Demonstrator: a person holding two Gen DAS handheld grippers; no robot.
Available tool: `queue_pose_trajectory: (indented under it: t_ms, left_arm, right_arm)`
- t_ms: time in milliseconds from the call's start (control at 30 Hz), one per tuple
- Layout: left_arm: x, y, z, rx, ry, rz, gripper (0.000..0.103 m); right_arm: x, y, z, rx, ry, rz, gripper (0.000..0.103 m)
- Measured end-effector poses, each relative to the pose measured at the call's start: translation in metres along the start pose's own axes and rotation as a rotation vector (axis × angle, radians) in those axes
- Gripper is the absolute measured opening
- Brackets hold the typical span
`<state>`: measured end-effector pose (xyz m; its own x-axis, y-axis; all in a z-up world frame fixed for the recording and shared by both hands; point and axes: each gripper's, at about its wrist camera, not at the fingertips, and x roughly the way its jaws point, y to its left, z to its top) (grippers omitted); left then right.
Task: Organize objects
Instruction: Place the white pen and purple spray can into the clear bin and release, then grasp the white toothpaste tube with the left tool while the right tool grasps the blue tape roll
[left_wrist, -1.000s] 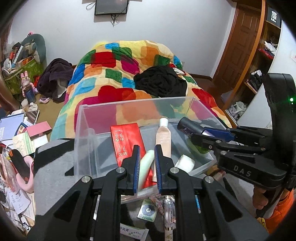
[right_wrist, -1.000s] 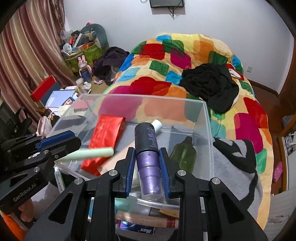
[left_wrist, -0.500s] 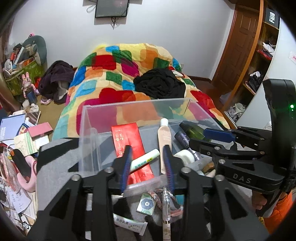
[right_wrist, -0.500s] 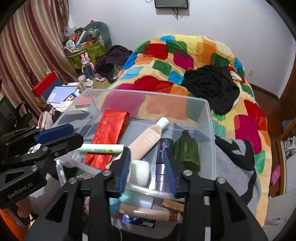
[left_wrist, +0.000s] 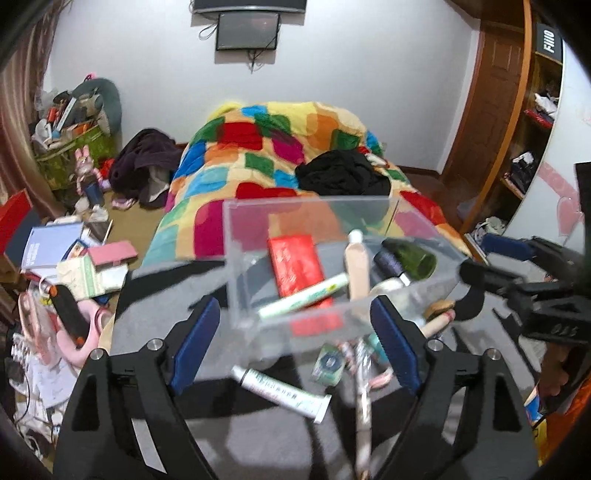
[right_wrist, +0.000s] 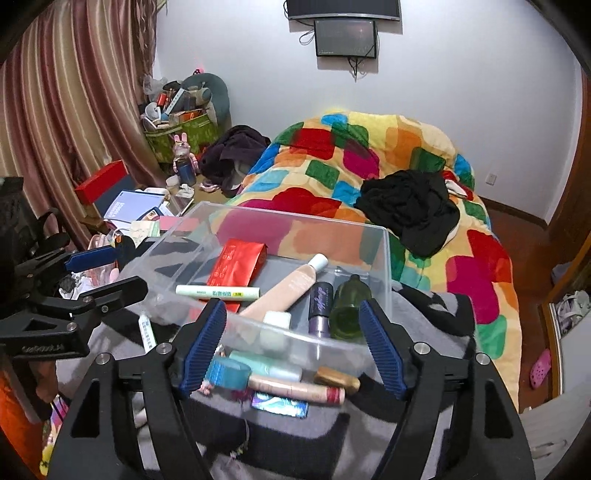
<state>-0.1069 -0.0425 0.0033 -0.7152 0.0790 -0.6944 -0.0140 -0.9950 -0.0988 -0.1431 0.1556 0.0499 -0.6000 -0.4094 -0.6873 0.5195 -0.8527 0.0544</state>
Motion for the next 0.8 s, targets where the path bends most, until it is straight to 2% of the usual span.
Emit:
queue_pose_trajectory:
  t_ms: [300, 467, 567, 633, 733, 800]
  left_arm:
    - [0.034, 0.019, -0.033, -0.073, 0.150, 0.049, 0.084]
    - [0.052, 0.026, -0.043, -0.111, 0.224, 0.082, 0.083]
    - [0.056, 0.028, -0.049, -0.104, 0.258, 0.074, 0.073]
    - [0.053, 0.028, -0.052, -0.083, 0.254, 0.079, 0.070]
    - [0.045, 0.029, -0.057, -0.068, 0.245, 0.087, 0.057]
    - [0.039, 0.033, -0.060, -0.072, 0.237, 0.084, 0.042]
  right_arm:
    - [0.005, 0.006, -0.032, 0.021, 0.065, 0.051, 0.071]
    - [0.017, 0.023, -0.045, -0.023, 0.099, 0.069, 0.071]
    - [0.024, 0.034, -0.047, -0.061, 0.106, 0.075, 0.071]
    - [0.031, 0.040, -0.048, -0.082, 0.119, 0.085, 0.071]
    - [0.040, 0.046, -0.048, -0.100, 0.133, 0.098, 0.068]
    - [0.046, 0.050, -0.047, -0.116, 0.142, 0.103, 0.059]
